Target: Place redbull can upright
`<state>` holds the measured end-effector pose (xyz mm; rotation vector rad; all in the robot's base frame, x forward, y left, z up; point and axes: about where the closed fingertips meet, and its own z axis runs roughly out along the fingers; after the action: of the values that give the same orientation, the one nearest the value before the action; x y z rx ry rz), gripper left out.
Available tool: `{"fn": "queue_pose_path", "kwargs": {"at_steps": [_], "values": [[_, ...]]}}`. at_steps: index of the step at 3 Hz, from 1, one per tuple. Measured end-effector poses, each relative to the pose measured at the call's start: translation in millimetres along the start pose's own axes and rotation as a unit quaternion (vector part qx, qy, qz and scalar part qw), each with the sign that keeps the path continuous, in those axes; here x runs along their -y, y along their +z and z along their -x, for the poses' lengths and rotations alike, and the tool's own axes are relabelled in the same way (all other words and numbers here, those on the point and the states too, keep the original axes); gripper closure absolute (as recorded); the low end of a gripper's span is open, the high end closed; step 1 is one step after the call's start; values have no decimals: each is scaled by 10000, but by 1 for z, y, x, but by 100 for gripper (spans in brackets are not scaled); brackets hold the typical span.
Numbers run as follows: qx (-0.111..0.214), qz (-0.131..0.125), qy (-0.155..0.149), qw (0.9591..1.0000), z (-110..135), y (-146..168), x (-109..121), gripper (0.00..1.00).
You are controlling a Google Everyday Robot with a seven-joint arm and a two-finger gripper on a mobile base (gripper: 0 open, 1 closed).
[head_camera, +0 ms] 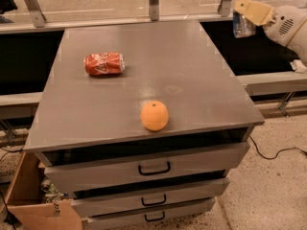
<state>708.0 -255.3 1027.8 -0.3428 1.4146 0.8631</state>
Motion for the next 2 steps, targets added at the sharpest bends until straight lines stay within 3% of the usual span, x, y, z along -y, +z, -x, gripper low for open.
{"fn": "queue_pose_path", "kwargs": {"at_steps": [1,2], "values": [[-10,2,20,10000,-1,0,1,100],[41,259,83,9996,-16,-14,-1,100]]}}
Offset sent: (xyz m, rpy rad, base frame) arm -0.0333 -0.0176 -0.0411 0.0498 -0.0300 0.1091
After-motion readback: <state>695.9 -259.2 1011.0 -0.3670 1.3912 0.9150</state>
